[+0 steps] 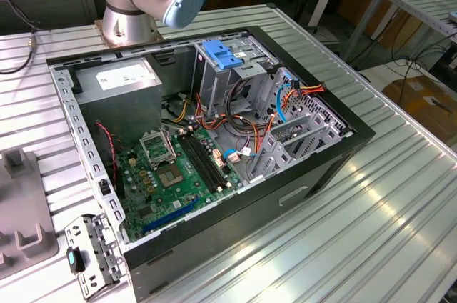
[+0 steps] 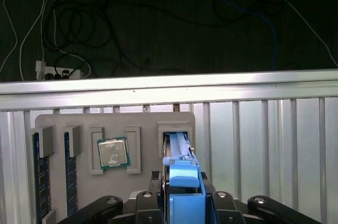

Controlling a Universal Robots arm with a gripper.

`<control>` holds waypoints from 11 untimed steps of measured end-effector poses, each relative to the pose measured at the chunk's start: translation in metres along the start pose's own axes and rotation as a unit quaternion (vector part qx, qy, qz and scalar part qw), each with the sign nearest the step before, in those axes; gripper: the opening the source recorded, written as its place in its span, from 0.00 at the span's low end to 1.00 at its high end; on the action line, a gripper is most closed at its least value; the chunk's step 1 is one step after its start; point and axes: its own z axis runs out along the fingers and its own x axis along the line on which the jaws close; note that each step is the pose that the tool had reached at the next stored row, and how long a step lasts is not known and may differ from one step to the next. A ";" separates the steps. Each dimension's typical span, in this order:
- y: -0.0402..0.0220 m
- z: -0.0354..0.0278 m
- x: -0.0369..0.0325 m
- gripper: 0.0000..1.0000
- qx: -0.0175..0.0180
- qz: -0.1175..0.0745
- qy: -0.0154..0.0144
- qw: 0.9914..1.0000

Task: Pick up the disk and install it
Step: 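Pick up the disk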

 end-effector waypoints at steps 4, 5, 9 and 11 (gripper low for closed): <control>0.0000 -0.0012 0.0000 0.37 0.000 0.000 0.001 1.000; 0.0000 -0.0012 0.0000 0.37 0.000 0.000 0.001 1.000; 0.0000 0.0007 0.0000 0.37 0.001 0.000 0.001 1.000; 0.0000 0.0011 0.0000 0.37 0.001 0.000 0.001 1.000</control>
